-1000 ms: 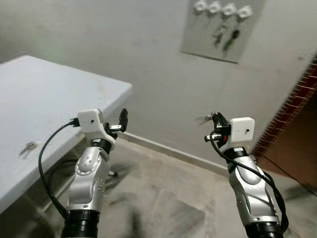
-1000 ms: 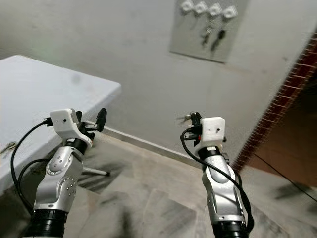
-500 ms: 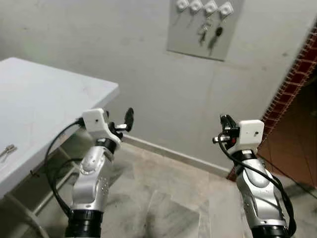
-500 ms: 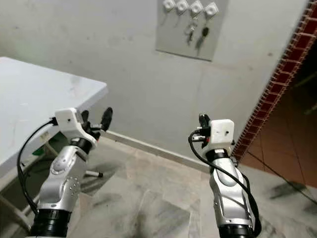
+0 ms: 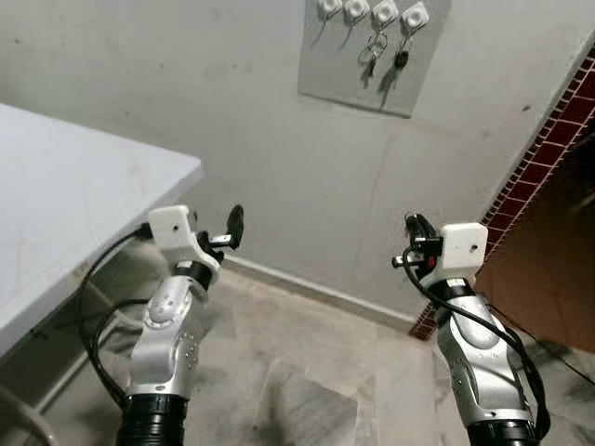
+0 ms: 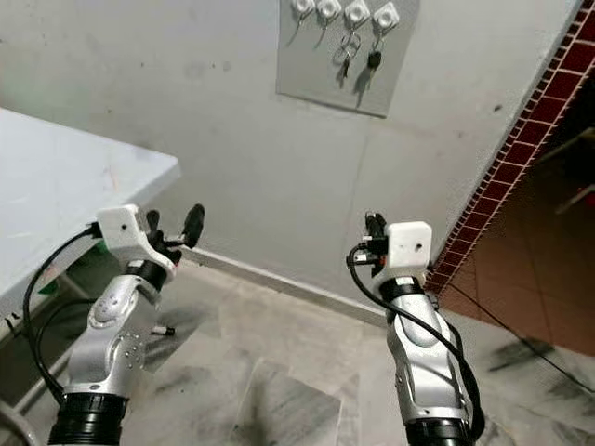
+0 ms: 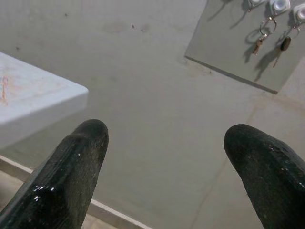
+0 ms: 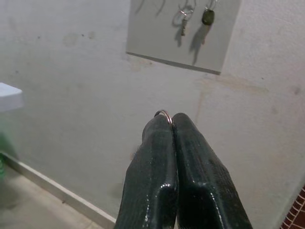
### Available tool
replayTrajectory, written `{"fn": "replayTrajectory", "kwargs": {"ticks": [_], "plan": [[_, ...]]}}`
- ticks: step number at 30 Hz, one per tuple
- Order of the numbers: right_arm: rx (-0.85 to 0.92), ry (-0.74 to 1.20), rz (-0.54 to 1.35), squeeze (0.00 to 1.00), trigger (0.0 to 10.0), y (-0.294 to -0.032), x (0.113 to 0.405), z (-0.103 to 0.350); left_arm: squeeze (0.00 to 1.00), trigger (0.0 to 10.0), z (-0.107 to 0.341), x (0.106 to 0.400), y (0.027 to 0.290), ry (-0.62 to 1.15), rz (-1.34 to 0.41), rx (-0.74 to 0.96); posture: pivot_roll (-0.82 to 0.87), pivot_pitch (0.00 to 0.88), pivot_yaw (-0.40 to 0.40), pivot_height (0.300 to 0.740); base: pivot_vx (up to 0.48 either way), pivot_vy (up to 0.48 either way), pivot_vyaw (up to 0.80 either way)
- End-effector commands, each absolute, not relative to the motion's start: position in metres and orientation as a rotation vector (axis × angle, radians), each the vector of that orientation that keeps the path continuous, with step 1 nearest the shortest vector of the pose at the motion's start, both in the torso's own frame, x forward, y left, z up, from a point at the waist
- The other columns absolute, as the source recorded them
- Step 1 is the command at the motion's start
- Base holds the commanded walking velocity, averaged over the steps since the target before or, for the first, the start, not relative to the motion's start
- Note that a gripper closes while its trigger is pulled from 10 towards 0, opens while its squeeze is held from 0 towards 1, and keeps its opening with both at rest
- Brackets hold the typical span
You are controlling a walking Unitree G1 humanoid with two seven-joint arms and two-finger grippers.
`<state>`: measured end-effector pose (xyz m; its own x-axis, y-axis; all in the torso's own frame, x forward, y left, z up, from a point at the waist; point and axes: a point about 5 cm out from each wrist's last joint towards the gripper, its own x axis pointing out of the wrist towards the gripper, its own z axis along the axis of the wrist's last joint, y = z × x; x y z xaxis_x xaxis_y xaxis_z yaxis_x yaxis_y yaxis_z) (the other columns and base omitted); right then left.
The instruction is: Hang keys on a hook
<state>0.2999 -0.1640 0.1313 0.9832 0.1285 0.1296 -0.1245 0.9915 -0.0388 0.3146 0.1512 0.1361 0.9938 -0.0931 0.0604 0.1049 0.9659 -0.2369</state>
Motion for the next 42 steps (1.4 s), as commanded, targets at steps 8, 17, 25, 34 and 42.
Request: {"fn": "replayTrajectory", "kwargs": {"ticks": [8, 17, 25, 34, 42], "plan": [[-0.044, -0.175, 0.127, 0.00, 10.0, -0.169, 0.304, 0.143, 0.00, 10.0, 0.144, 0.317, 0.149, -0.061, -0.143, -0.221, -0.01, 0.000, -0.068, 0.715, 0.000, 0.000, 0.00], [-0.033, -0.209, 0.136, 0.00, 10.0, -0.168, 0.307, 0.151, 0.00, 10.0, 0.149, 0.318, 0.151, -0.076, -0.143, -0.243, 0.00, 0.000, -0.068, 0.715, 0.134, 0.000, 0.00], [-0.037, -0.228, 0.146, 0.00, 10.0, -0.168, 0.309, 0.155, 0.00, 10.0, 0.153, 0.320, 0.159, -0.091, -0.130, -0.246, 0.00, 0.000, -0.067, 0.715, 0.380, 0.000, 0.00], [-0.038, -0.233, 0.149, 0.00, 10.0, -0.168, 0.310, 0.155, 0.00, 10.0, 0.155, 0.321, 0.161, -0.097, -0.123, -0.248, 0.00, 0.000, -0.066, 0.715, 0.403, 0.000, 0.00], [-0.038, -0.235, 0.149, 0.00, 10.0, -0.168, 0.310, 0.155, 0.00, 10.0, 0.155, 0.322, 0.159, -0.095, -0.130, -0.253, 0.00, 0.000, -0.066, 0.715, 0.404, 0.000, 0.00]]}}
